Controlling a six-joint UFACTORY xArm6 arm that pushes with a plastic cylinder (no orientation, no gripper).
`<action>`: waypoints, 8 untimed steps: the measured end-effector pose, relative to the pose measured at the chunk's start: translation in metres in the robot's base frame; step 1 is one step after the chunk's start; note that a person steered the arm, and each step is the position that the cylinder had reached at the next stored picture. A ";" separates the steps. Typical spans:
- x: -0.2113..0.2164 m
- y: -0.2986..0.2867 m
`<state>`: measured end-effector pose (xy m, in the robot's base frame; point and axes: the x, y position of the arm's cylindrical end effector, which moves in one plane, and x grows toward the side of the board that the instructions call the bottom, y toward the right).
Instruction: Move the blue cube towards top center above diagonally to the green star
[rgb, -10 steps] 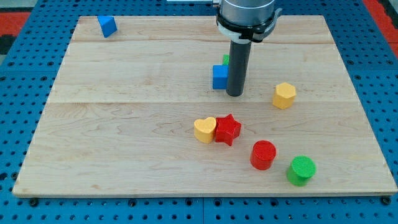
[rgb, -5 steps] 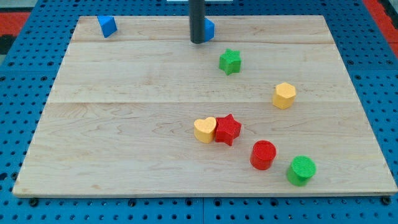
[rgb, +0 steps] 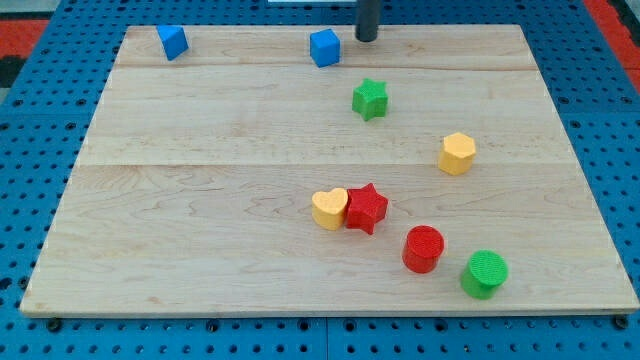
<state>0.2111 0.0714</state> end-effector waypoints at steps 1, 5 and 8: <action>0.000 0.000; 0.045 0.023; 0.046 -0.041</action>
